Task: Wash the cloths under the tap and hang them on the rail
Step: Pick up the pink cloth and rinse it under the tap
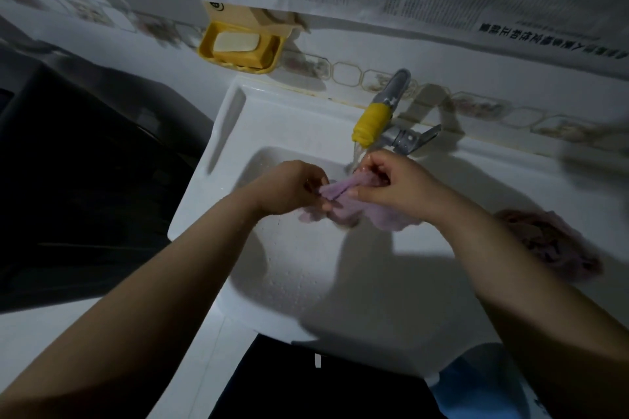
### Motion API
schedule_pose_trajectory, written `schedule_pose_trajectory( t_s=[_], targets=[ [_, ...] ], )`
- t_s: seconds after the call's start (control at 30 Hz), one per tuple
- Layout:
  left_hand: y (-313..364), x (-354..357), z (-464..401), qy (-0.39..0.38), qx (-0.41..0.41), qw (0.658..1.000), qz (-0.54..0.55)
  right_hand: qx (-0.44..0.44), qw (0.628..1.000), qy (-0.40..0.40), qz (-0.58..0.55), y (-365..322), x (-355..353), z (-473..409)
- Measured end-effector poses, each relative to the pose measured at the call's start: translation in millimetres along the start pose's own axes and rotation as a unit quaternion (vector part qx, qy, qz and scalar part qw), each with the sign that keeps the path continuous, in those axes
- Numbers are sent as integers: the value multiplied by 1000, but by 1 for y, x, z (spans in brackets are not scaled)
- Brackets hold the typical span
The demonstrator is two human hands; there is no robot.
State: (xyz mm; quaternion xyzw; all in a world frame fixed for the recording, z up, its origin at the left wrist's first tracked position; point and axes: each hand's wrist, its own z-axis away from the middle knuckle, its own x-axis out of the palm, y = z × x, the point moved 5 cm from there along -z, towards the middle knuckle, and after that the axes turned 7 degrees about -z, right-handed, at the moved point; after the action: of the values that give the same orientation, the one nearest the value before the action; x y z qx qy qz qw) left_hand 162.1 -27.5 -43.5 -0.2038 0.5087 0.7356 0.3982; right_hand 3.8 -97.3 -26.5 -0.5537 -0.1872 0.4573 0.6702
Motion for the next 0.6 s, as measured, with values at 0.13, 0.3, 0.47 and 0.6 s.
schedule_pose_trajectory(
  t_s=[0.13, 0.3, 0.47, 0.6],
  targets=[
    [10, -8, 2, 20, 46, 971, 234, 60, 998, 25, 2, 5, -7, 3],
    [22, -6, -6, -61, 59, 962, 258, 88, 981, -93, 145, 4, -4, 4],
    [10, 10, -9, -147, 16, 979, 143, 30, 993, 27, 110, -5, -17, 3],
    [4, 12, -7, -129, 17, 964, 232, -7, 986, 137, 89, -5, -22, 9]
  ],
)
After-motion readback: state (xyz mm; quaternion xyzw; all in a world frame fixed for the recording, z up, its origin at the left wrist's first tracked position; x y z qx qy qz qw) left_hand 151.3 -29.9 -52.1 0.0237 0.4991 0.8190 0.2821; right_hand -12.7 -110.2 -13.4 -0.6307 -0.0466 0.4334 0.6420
